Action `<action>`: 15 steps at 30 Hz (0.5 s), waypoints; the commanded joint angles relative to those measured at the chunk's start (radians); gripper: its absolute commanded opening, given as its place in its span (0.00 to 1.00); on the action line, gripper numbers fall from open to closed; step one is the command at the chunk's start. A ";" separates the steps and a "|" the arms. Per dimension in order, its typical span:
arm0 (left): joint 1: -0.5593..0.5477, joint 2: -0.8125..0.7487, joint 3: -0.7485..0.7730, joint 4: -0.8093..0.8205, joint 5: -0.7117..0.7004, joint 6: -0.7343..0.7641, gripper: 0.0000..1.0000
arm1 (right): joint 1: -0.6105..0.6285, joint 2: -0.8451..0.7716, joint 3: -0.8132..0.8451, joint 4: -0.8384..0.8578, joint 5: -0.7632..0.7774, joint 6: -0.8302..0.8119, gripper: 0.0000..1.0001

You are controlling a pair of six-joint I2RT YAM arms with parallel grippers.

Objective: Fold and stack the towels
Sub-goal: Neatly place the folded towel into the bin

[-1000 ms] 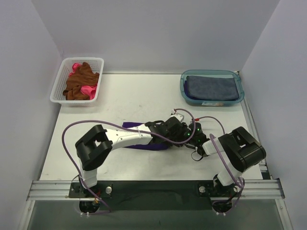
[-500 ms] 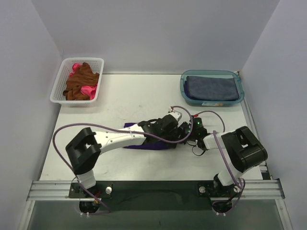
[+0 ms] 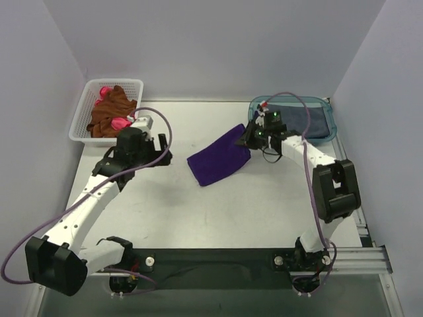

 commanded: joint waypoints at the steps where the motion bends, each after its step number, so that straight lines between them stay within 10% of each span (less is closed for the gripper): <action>1: 0.113 -0.047 -0.062 -0.046 0.035 0.103 0.97 | -0.030 0.099 0.223 -0.214 0.008 -0.167 0.00; 15: 0.230 0.035 -0.191 0.034 0.083 0.104 0.97 | -0.211 0.367 0.874 -0.464 -0.058 -0.267 0.00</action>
